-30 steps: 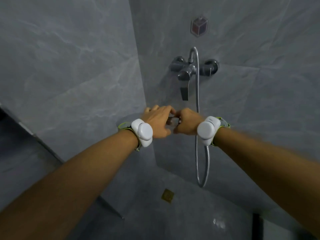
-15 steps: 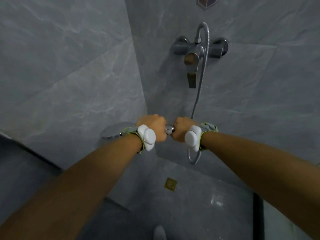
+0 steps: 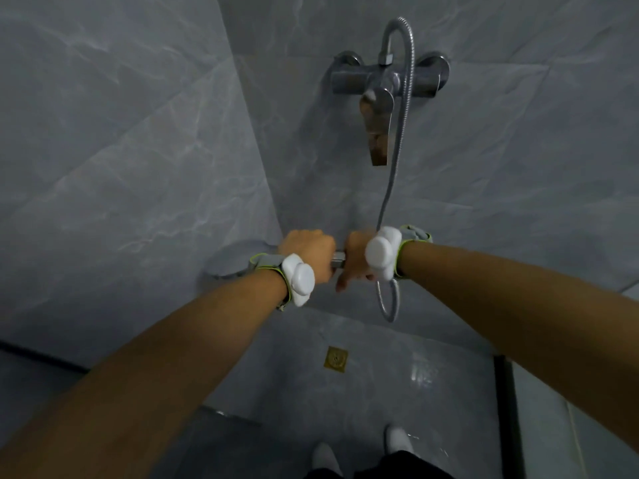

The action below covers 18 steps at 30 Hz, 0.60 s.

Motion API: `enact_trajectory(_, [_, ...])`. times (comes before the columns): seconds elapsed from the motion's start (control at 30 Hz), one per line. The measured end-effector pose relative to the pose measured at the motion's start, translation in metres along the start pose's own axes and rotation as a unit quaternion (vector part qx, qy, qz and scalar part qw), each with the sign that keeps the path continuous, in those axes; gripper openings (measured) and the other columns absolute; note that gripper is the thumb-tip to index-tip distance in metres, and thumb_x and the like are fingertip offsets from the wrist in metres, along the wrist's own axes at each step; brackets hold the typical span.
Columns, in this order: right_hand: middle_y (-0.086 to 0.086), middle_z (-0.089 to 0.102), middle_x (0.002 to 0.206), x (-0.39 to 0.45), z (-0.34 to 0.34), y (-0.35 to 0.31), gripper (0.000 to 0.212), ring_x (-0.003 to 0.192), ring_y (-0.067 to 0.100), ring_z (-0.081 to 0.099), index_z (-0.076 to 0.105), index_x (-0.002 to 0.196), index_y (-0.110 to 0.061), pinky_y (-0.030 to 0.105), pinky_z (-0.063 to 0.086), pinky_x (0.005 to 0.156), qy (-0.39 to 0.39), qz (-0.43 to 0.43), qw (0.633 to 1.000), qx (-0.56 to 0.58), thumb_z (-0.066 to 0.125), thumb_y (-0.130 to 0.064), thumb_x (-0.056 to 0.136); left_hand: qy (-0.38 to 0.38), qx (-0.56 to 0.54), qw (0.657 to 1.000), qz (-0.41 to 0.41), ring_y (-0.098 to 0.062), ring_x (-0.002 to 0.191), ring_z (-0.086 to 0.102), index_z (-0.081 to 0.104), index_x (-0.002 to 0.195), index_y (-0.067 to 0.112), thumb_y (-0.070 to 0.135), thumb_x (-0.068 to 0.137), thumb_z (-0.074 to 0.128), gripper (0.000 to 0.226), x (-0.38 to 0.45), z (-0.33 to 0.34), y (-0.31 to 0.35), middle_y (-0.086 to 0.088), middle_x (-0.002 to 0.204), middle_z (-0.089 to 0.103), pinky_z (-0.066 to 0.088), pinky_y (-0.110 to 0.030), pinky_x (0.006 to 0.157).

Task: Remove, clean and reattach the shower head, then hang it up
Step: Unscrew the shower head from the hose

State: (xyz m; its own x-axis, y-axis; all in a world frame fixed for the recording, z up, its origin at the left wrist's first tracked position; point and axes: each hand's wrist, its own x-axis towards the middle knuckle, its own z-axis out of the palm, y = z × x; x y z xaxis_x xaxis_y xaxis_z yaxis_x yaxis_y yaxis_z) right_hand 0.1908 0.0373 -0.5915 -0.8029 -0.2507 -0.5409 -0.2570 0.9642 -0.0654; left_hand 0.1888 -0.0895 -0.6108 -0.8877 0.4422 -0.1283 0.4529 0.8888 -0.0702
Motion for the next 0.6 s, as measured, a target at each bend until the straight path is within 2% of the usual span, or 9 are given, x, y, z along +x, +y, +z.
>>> enact_trajectory(0.03, [-0.007, 0.05, 0.064, 0.002, 0.0, 0.0, 0.035, 0.057, 0.011, 0.049, 0.054, 0.069, -0.02, 0.022, 0.036, 0.052, -0.007, -0.002, 1.0, 0.021, 0.072, -0.048, 0.08, 0.009, 0.033, 0.999, 0.01, -0.033, 0.087, 0.068, 0.067, 0.086, 0.015, 0.031, 0.085, 0.062, 0.017, 0.001, -0.001, 0.001, -0.009, 0.096, 0.07, 0.038, -0.03, 0.063])
enact_trajectory(0.1, [-0.005, 0.047, 0.062, 0.011, 0.003, 0.006, 0.036, 0.062, 0.014, 0.048, 0.045, 0.061, -0.021, 0.024, 0.036, 0.052, 0.029, 0.017, 0.994, 0.103, 0.073, -0.03, 0.081, 0.016, 0.047, 0.999, -0.001, -0.032, 0.086, 0.068, 0.066, 0.087, 0.016, 0.03, 0.085, 0.061, 0.015, 0.006, -0.003, 0.004, -0.008, 0.095, 0.07, 0.037, -0.03, 0.063])
enact_trajectory(0.2, [0.007, 0.063, 0.076, 0.019, 0.007, 0.008, 0.024, 0.055, 0.016, 0.05, 0.049, 0.061, -0.017, 0.023, 0.04, 0.054, 0.114, 0.051, 0.986, 0.11, 0.065, -0.016, 0.078, -0.021, -0.035, 0.998, -0.045, -0.029, 0.078, 0.064, 0.052, 0.073, 0.018, 0.026, 0.085, 0.06, 0.017, 0.014, -0.005, 0.005, -0.004, 0.08, 0.062, 0.036, -0.026, 0.06])
enact_trajectory(0.27, [0.011, 0.067, 0.091, 0.022, 0.01, 0.013, 0.012, 0.065, 0.023, 0.058, 0.056, 0.07, -0.013, 0.028, 0.042, 0.063, 0.148, 0.046, 0.985, 0.077, 0.063, -0.014, 0.08, -0.083, -0.099, 0.989, -0.068, -0.025, 0.075, 0.062, 0.052, 0.071, 0.017, 0.024, 0.087, 0.058, 0.018, 0.021, -0.006, 0.009, 0.001, 0.07, 0.055, 0.035, -0.024, 0.052])
enact_trajectory(0.33, [0.01, 0.068, 0.1, 0.021, 0.013, 0.017, 0.004, 0.086, 0.029, 0.065, 0.062, 0.083, -0.015, 0.029, 0.042, 0.067, 0.189, 0.029, 0.98, 0.047, 0.061, -0.018, 0.081, -0.145, -0.154, 0.972, -0.099, -0.023, 0.072, 0.06, 0.053, 0.071, 0.015, 0.022, 0.087, 0.059, 0.018, 0.026, -0.009, 0.011, 0.0, 0.069, 0.053, 0.036, -0.024, 0.051])
enact_trajectory(0.4, [0.01, 0.068, 0.102, 0.023, 0.014, 0.025, 0.015, 0.094, 0.032, 0.066, 0.067, 0.092, -0.016, 0.029, 0.041, 0.068, 0.228, 0.007, 0.974, 0.008, 0.061, -0.025, 0.082, -0.206, -0.261, 0.933, -0.139, -0.021, 0.051, 0.047, 0.05, 0.061, 0.014, 0.015, 0.08, 0.061, 0.022, 0.03, -0.012, 0.011, -0.004, 0.059, 0.049, 0.034, -0.021, 0.047])
enact_trajectory(0.47, [0.012, 0.067, 0.103, 0.025, 0.014, 0.029, 0.022, 0.096, 0.033, 0.065, 0.068, 0.099, -0.015, 0.031, 0.042, 0.07, 0.252, -0.023, 0.967, -0.025, 0.06, -0.029, 0.084, -0.232, -0.319, 0.905, -0.159, -0.019, 0.041, 0.036, 0.048, 0.056, 0.014, 0.012, 0.075, 0.061, 0.023, 0.031, -0.013, 0.008, -0.004, 0.051, 0.044, 0.032, -0.021, 0.045])
enact_trajectory(0.53, [0.011, 0.068, 0.103, 0.026, 0.015, 0.031, 0.021, 0.096, 0.032, 0.065, 0.068, 0.099, -0.016, 0.03, 0.041, 0.068, 0.249, -0.038, 0.967, -0.024, 0.059, -0.028, 0.085, -0.215, -0.282, 0.922, -0.154, -0.021, 0.043, 0.041, 0.051, 0.059, 0.013, 0.017, 0.076, 0.063, 0.022, 0.035, -0.009, 0.006, -0.003, 0.051, 0.048, 0.035, -0.023, 0.046])
enact_trajectory(0.6, [0.008, 0.069, 0.103, 0.031, 0.011, 0.036, 0.018, 0.097, 0.028, 0.066, 0.068, 0.099, -0.017, 0.029, 0.041, 0.068, 0.179, -0.061, 0.982, 0.006, 0.062, -0.026, 0.084, -0.174, -0.199, 0.956, -0.131, -0.021, 0.055, 0.051, 0.055, 0.065, 0.014, 0.024, 0.08, 0.064, 0.02, 0.038, -0.003, 0.005, -0.002, 0.061, 0.054, 0.036, -0.022, 0.047])
